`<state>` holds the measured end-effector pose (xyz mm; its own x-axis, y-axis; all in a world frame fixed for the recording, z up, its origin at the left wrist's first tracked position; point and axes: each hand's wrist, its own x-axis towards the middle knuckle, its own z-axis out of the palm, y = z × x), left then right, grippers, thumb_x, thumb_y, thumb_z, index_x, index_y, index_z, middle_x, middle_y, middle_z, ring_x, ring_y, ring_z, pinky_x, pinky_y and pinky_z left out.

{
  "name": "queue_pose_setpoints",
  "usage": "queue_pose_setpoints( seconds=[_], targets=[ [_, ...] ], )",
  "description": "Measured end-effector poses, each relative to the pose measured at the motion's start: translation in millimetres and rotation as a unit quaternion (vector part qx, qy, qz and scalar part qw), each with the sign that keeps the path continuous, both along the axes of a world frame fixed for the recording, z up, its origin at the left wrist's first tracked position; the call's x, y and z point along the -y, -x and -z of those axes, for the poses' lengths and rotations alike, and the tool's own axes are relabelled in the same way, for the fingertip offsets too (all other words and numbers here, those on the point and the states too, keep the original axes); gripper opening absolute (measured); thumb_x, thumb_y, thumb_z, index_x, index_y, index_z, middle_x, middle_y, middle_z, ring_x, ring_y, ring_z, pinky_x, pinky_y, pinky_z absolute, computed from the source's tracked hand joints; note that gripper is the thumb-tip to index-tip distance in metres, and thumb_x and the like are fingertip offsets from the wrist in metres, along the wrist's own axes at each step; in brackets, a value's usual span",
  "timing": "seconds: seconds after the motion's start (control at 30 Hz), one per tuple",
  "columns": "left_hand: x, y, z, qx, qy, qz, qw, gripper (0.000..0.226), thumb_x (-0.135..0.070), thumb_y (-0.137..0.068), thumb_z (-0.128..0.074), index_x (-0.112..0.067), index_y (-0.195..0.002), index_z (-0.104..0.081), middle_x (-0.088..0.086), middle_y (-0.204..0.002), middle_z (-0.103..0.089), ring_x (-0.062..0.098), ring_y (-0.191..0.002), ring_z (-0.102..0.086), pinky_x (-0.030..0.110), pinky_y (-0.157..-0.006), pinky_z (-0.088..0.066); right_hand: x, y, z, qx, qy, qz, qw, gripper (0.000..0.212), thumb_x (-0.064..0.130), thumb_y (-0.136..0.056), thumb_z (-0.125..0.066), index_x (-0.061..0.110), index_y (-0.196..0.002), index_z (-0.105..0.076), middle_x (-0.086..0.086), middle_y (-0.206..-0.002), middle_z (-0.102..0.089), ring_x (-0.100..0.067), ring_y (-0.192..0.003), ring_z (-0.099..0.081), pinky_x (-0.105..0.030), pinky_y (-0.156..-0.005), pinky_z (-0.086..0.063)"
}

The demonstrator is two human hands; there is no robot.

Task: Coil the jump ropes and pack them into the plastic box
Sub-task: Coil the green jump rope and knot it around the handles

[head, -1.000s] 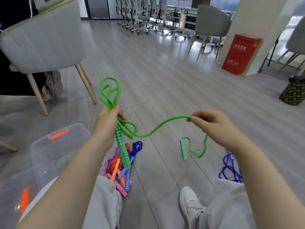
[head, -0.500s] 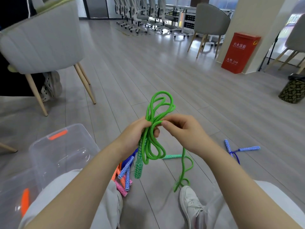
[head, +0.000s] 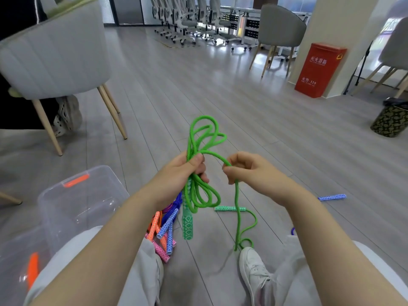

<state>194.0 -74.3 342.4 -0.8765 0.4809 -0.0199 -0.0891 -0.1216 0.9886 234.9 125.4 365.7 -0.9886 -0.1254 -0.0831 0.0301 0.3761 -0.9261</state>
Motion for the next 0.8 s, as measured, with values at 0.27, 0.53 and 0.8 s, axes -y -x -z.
queue_pose_setpoints(
  seconds=[0.27,0.53,0.8],
  targets=[
    [18.8,17.2,-15.6,0.088,-0.191,-0.111,0.971,0.019,-0.024,-0.101,-0.041,-0.015,-0.086,-0.047,-0.006,-0.058,-0.041,0.012,-0.055,-0.051,0.025,-0.061,-0.052,-33.5,-0.8,3.6,0.068,-0.214,0.0,0.975,0.01,0.029,-0.088,-0.066,0.022,-0.09,-0.072,0.0,-0.09,-0.071,-0.015,-0.082,-0.063,-0.035,-0.087,-0.051],
    [0.8,-0.7,0.3,-0.046,0.073,-0.037,0.996,0.012,-0.015,-0.101,-0.045,-0.011,-0.103,-0.056,-0.002,-0.082,-0.067,0.016,-0.072,-0.057,0.027,-0.067,-0.05,-8.8,0.6,-8.7,-0.059,0.101,0.112,0.987,0.013,0.01,-0.093,-0.062,0.011,-0.098,-0.073,-0.014,-0.084,-0.065,-0.016,-0.076,-0.065,-0.022,-0.072,-0.057],
    [-14.1,-10.1,5.7,-0.071,0.064,0.043,0.995,0.023,-0.011,-0.101,-0.044,-0.013,-0.122,-0.054,0.006,-0.094,-0.069,0.014,-0.076,-0.055,0.025,-0.071,-0.052,22.5,2.8,-2.6,-0.063,0.233,0.121,0.963,0.013,0.0,-0.086,-0.067,0.005,-0.083,-0.054,-0.019,-0.079,-0.065,-0.021,-0.064,-0.066,-0.027,-0.065,-0.058]
  ],
)
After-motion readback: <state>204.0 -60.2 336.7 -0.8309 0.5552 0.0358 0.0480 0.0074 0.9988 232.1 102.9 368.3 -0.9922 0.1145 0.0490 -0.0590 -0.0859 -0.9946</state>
